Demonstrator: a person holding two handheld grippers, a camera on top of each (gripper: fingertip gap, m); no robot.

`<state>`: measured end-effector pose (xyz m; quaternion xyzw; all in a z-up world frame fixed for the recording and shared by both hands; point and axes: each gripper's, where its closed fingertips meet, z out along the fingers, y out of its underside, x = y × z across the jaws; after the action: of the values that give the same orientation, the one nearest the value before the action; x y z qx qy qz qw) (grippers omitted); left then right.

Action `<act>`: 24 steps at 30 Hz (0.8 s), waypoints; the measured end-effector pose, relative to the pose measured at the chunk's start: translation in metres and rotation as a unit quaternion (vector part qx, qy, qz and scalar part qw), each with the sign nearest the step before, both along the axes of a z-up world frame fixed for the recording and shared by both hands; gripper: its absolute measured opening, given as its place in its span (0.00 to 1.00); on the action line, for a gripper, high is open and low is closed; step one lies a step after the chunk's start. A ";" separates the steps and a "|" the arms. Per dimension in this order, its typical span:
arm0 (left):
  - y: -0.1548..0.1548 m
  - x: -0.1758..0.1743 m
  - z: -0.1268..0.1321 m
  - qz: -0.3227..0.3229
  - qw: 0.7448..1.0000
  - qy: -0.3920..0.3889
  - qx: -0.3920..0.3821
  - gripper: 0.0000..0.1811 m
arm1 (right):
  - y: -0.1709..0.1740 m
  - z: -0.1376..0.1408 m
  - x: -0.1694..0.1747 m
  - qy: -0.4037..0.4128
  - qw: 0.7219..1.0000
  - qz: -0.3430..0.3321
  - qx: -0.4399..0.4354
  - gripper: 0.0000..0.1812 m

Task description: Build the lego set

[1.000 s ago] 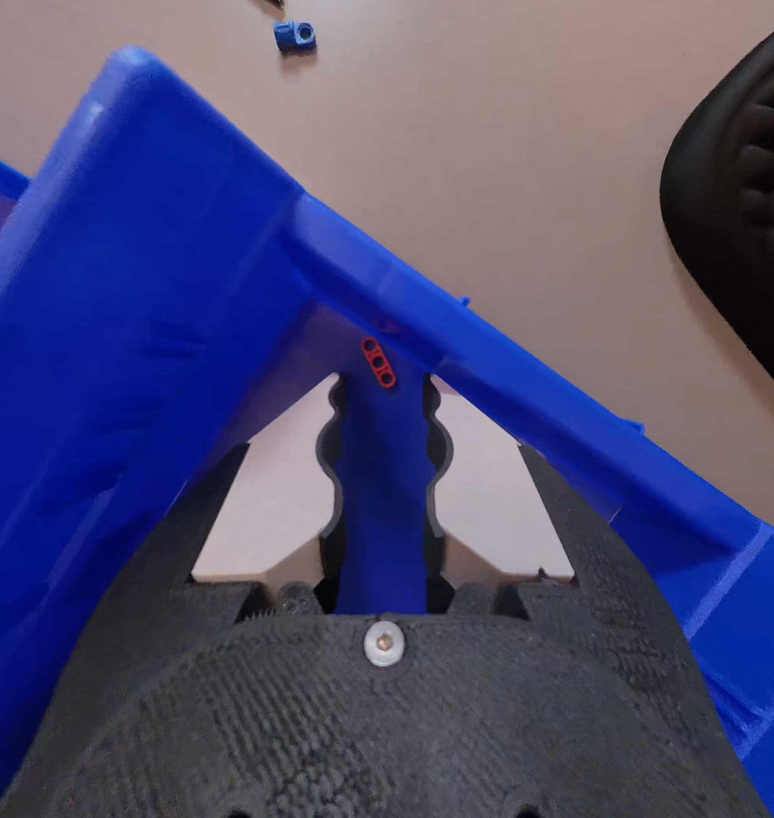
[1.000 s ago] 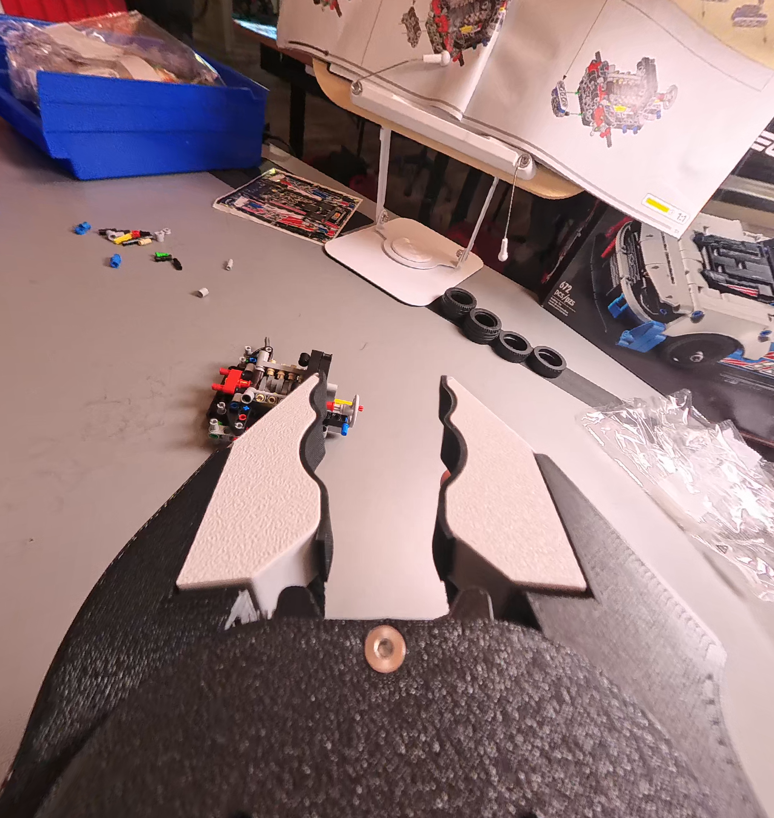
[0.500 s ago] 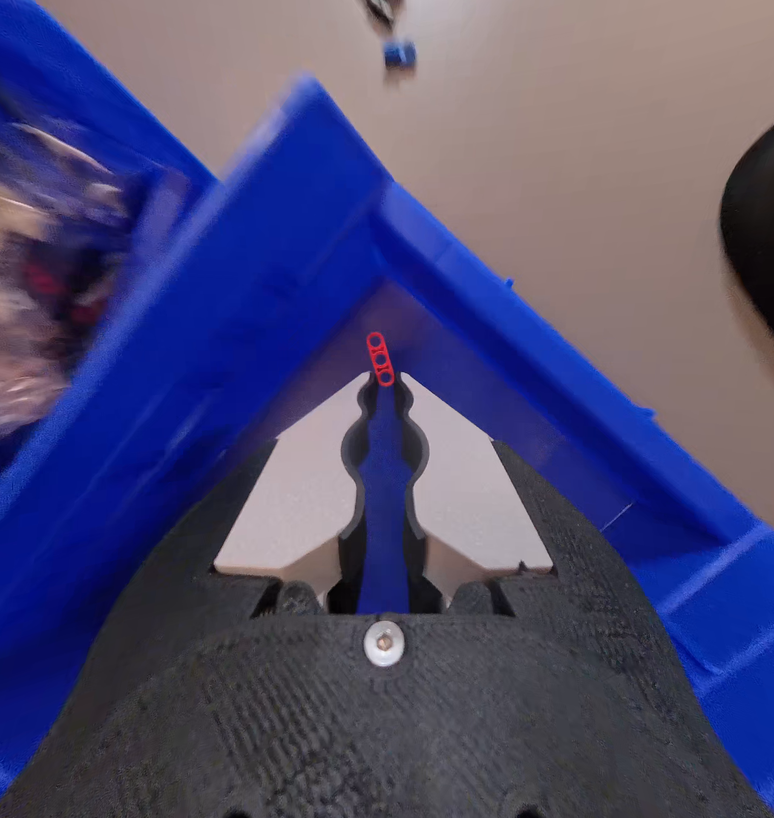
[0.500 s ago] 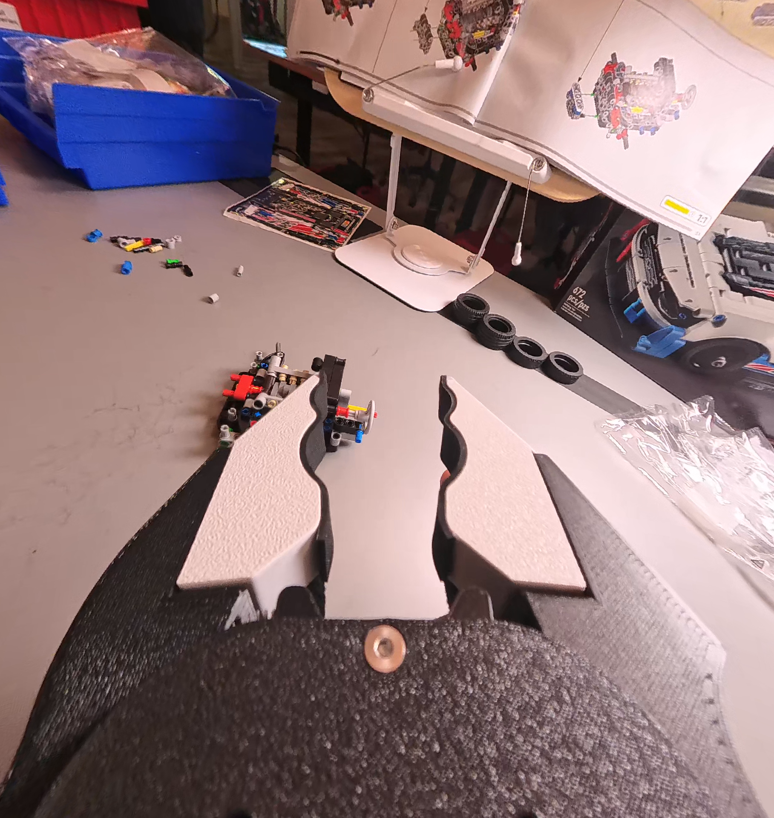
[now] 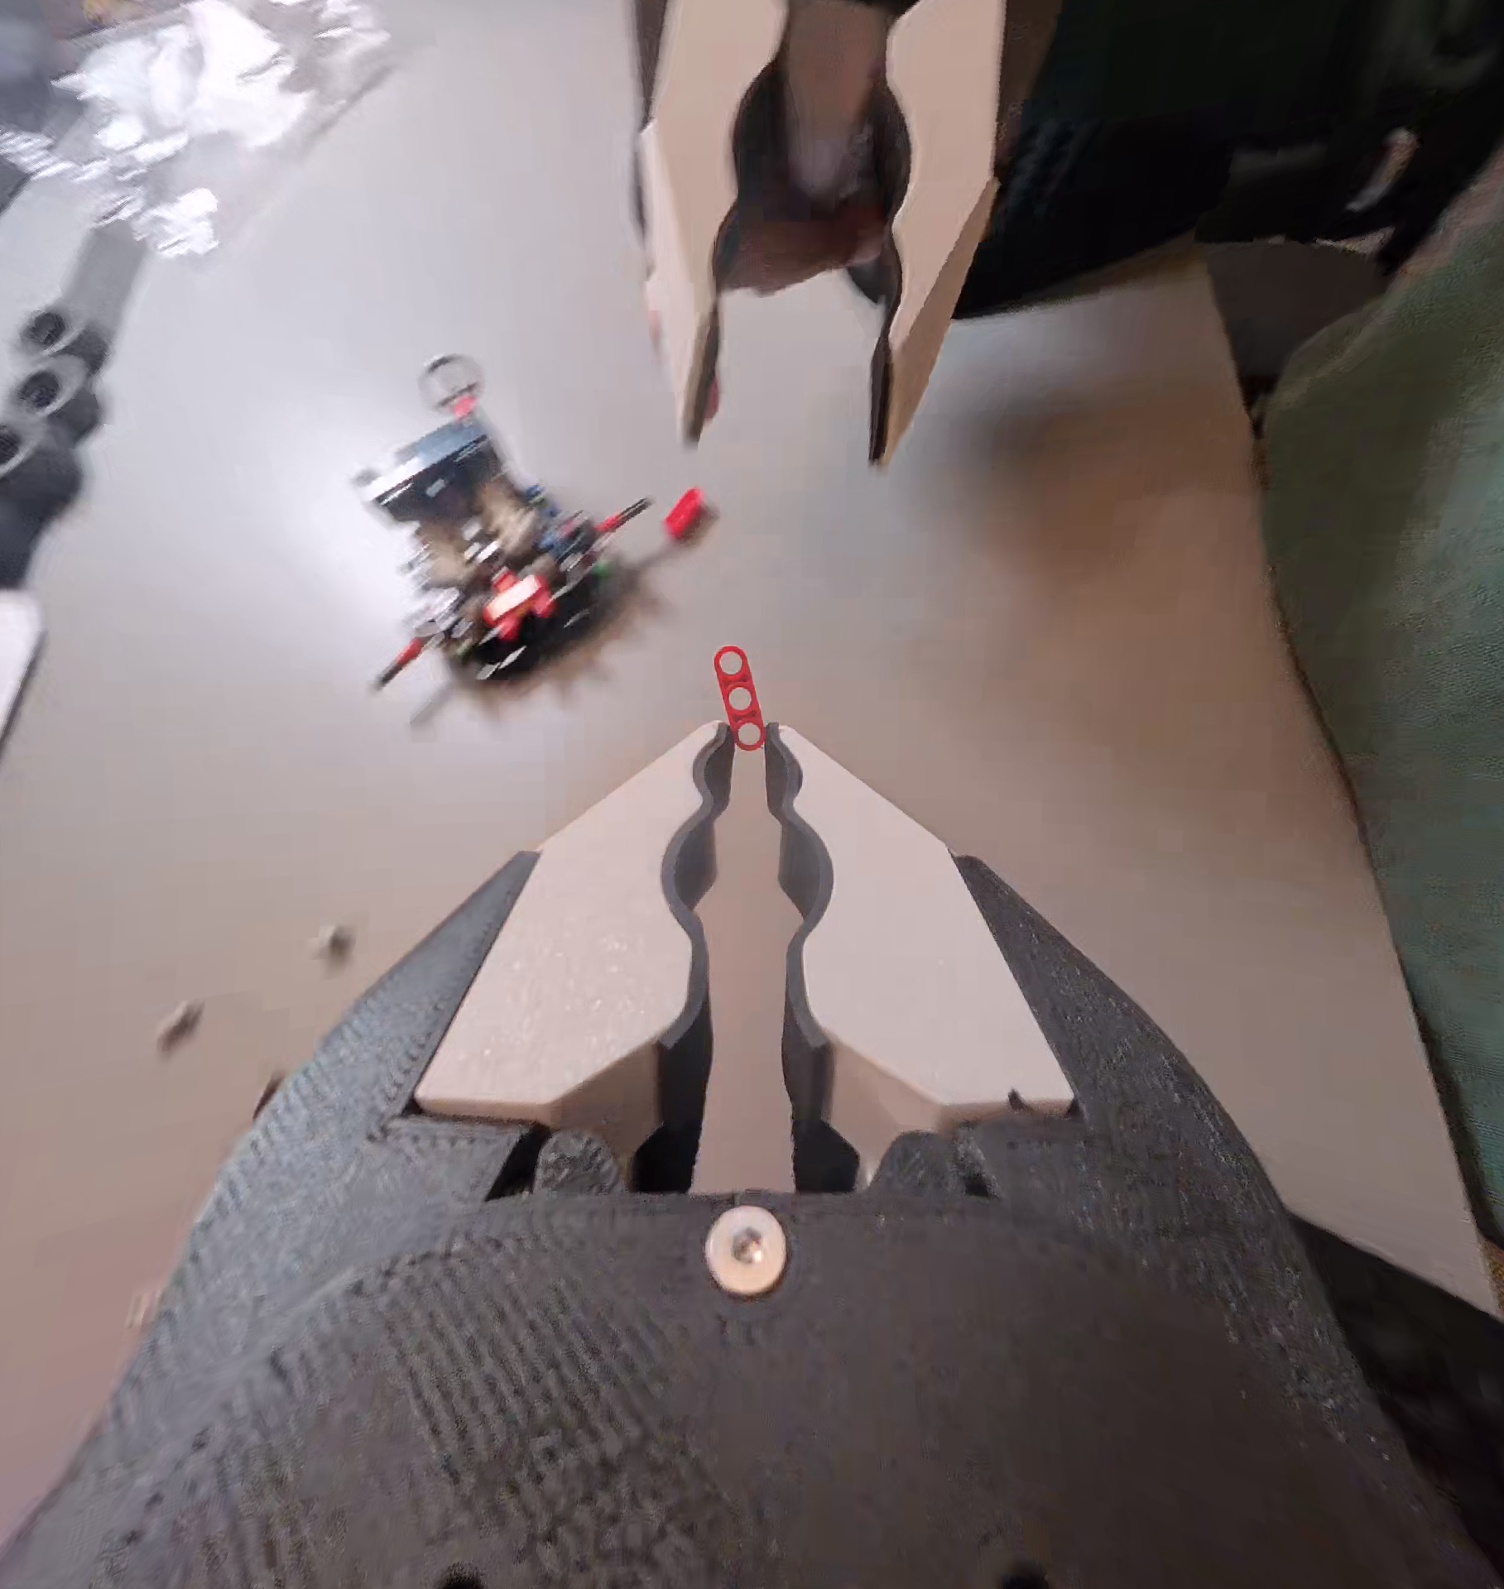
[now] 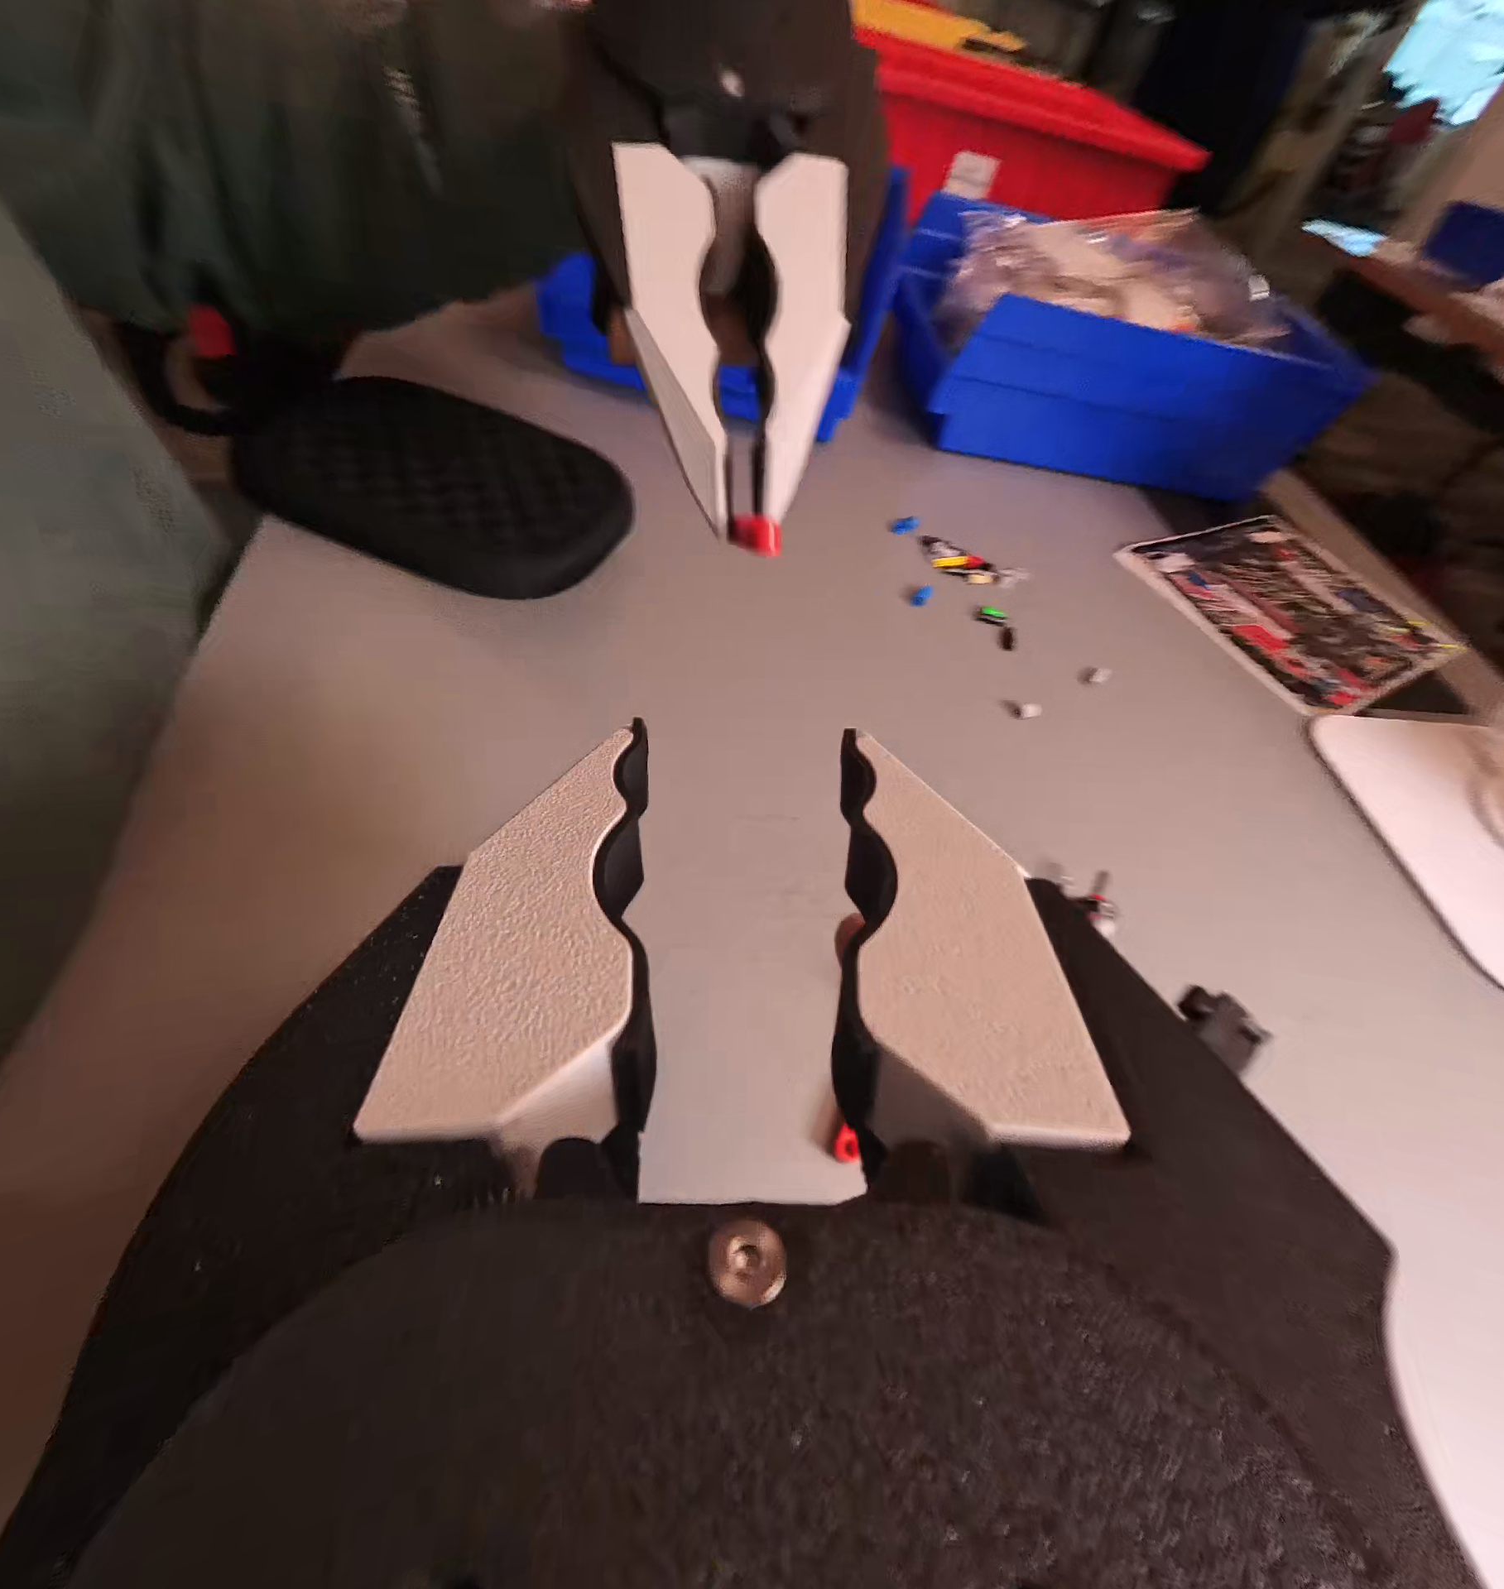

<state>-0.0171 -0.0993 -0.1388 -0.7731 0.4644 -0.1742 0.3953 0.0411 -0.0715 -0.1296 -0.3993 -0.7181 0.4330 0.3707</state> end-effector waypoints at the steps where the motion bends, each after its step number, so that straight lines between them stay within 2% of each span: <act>1: 0.006 0.018 -0.008 -0.021 1.000 0.004 0.000 0.03 | -0.005 -0.006 0.002 -0.013 1.000 0.016 -0.002 0.24; 4: 0.020 0.054 -0.026 -0.064 0.998 0.019 -0.009 0.03 | -0.005 -0.022 0.008 -0.030 0.999 0.025 -0.001 0.23; 7: 0.027 0.075 -0.034 -0.091 0.995 0.022 -0.015 0.03 | 0.000 -0.029 0.014 -0.029 0.999 0.021 -0.019 0.16; 11: 0.029 0.085 -0.044 -0.105 0.994 0.025 -0.023 0.03 | 0.000 -0.043 0.017 -0.050 0.998 0.030 -0.001 0.04; 13: 0.030 0.085 -0.049 -0.102 0.994 0.018 -0.025 0.03 | 0.001 -0.049 0.017 -0.060 0.998 0.032 -0.003 0.04; 17: 0.037 0.077 -0.051 -0.075 0.996 -0.035 -0.039 0.04 | 0.008 -0.054 0.011 -0.064 0.998 0.011 -0.012 0.03; 19: 0.047 0.067 -0.048 -0.050 0.996 -0.062 -0.033 0.07 | 0.015 -0.056 0.010 -0.066 0.998 -0.009 -0.001 0.03; 21: 0.067 0.049 -0.043 -0.005 0.998 -0.067 -0.009 0.12 | 0.024 -0.059 0.010 -0.069 0.997 -0.031 0.008 0.04; 24: 0.111 -0.002 -0.048 0.093 0.995 -0.016 0.031 0.15 | 0.037 -0.069 0.012 -0.090 0.994 -0.057 0.022 0.03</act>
<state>-0.0193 0.0121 -0.1872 -0.7976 0.3894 -0.1341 0.4408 0.0530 -0.0347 -0.1990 -0.4686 -0.7339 0.3579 0.3371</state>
